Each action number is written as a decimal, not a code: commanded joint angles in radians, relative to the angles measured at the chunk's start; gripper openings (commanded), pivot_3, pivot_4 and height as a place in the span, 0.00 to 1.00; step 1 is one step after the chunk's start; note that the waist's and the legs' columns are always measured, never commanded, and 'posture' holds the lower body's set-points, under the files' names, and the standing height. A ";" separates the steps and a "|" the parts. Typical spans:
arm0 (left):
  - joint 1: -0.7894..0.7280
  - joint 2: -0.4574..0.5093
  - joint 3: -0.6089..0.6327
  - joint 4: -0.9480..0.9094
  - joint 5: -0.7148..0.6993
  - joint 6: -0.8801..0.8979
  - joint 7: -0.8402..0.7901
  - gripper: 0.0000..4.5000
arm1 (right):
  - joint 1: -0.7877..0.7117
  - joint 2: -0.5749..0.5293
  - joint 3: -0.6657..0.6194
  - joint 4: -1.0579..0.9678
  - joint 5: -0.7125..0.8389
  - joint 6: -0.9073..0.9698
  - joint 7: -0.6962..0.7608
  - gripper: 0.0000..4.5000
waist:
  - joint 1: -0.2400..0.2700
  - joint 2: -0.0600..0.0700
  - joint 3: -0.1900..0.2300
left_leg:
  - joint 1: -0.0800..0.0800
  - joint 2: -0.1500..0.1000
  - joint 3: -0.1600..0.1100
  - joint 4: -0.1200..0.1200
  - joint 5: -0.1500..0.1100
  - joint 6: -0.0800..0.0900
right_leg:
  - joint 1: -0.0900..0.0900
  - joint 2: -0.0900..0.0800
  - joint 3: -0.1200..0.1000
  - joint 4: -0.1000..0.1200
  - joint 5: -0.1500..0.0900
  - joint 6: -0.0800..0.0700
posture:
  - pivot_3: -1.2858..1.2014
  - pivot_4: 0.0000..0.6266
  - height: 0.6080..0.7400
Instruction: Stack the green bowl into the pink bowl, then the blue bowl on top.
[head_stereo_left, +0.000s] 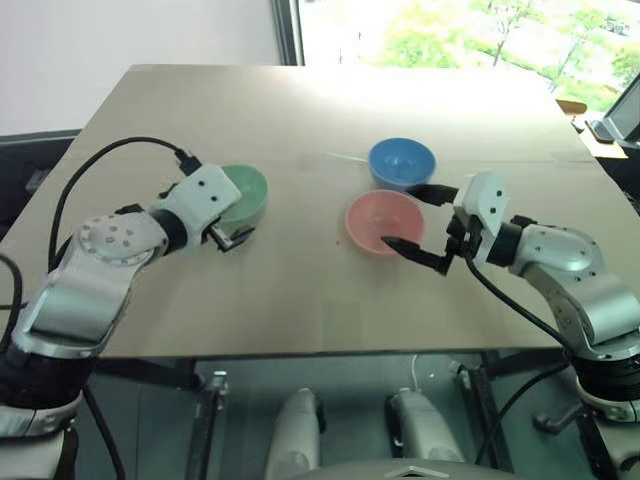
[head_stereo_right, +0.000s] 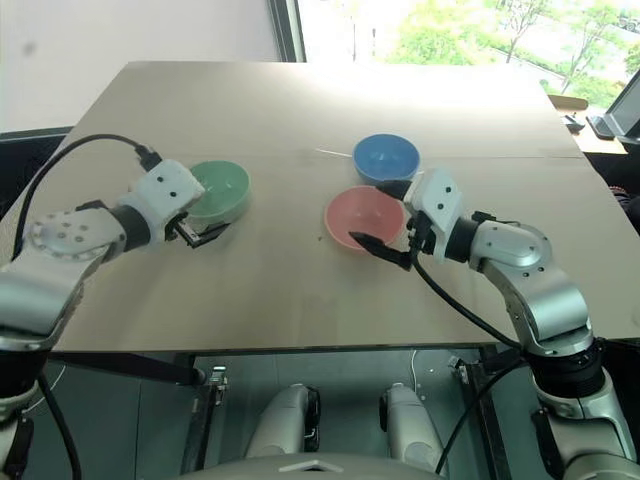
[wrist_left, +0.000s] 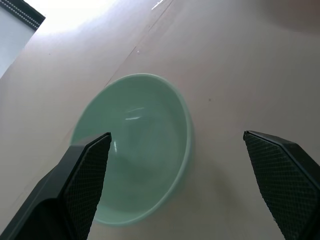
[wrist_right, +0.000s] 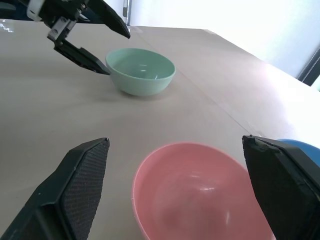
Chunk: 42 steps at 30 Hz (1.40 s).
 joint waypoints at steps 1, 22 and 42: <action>-0.049 0.013 -0.057 0.023 0.069 0.006 -0.031 1.00 | -0.012 -0.006 -0.026 -0.015 0.008 -0.038 -0.006 1.00 | 0.001 0.000 0.000 | 0.000 0.000 0.000 0.000 0.000 0.000 | -0.001 0.000 0.000 0.000 0.000 0.000 | 0.52 0.24 1.00; -0.216 -0.050 -0.166 0.220 0.191 -0.209 -0.221 0.01 | 0.010 -0.014 -0.031 -0.017 0.014 -0.101 -0.003 1.00 | 0.005 0.000 0.000 | -0.002 0.000 0.000 0.000 0.000 0.000 | -0.002 0.000 0.000 0.003 0.000 0.000 | 0.52 0.24 1.00; -0.619 -0.396 -0.281 0.659 0.028 -0.964 -0.810 0.01 | 0.630 -0.159 -0.548 -0.290 0.150 -0.034 -0.021 1.00 | 0.012 0.000 0.000 | 0.000 -0.002 -0.004 0.004 0.000 0.000 | 0.003 0.000 -0.001 0.003 0.000 0.001 | 0.52 0.24 1.00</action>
